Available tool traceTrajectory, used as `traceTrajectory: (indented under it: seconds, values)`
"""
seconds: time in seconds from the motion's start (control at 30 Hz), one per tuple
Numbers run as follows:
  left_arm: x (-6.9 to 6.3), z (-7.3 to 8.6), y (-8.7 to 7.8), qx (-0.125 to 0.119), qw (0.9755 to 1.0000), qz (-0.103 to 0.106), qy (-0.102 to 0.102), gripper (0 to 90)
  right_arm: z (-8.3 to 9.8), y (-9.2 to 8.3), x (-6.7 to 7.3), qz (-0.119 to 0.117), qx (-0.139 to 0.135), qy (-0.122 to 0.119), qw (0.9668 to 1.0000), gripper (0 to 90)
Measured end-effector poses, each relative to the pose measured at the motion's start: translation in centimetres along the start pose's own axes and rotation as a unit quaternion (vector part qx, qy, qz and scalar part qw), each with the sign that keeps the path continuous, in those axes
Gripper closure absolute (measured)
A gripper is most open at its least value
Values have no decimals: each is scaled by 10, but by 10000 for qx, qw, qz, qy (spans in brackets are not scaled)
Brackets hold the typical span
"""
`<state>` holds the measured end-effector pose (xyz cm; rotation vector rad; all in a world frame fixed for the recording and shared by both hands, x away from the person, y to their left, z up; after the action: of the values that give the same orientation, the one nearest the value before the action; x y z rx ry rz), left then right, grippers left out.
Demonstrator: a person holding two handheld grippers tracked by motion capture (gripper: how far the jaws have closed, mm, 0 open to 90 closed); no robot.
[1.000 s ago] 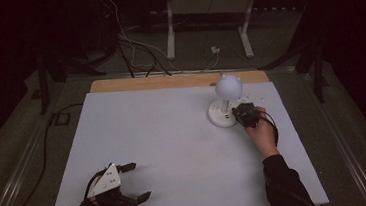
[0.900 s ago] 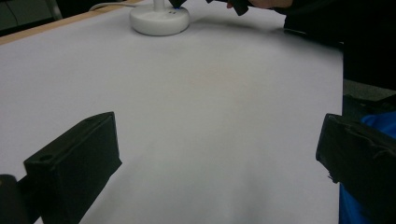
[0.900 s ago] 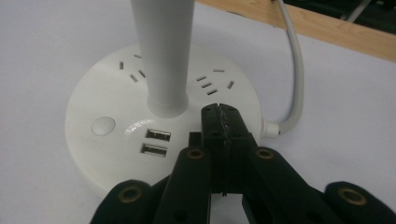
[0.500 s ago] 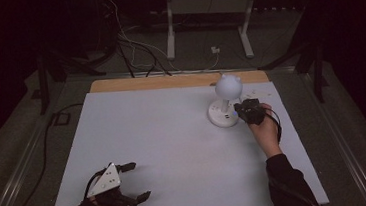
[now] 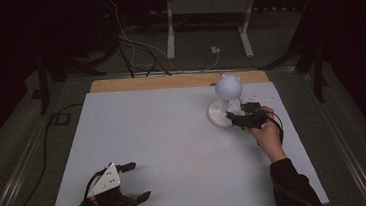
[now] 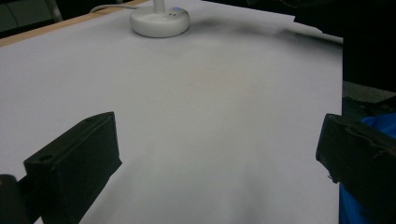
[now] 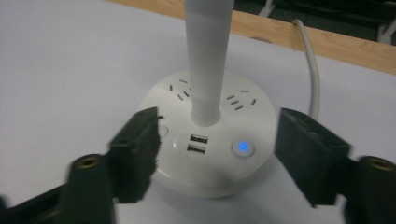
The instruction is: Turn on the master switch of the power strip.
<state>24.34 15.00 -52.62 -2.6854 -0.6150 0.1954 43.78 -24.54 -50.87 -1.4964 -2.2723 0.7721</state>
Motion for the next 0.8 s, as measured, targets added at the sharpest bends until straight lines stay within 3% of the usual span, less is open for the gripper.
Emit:
traceTrajectory:
  seconds: [0.2, 0.37, 0.8]
  values:
    - [1, 0, 0, 1, 10000, 3, 1, 1, 3, -3, 6, -327, 24, 294, 9990, 174]
    - [0, 0, 1, 2, 10000, 19, -4, 0, 7, -8, 11, -782, 72, 236, 9966, 11]
    - [0, 0, 1, 3, 10000, 25, -8, 1, 12, -23, 29, -1100, 188, -188, 9936, 0]
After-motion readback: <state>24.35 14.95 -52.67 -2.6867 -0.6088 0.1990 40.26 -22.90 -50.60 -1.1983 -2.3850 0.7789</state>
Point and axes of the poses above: each handheld gripper's, and its own axes: y roughly forward along the jaws, z roughly out of its underside, x roughly to its left, the point moved 5 cm from there along y, roughly forward along the jaws, and after that the axes turned 3 degrees about z, right-handed, at the moved point
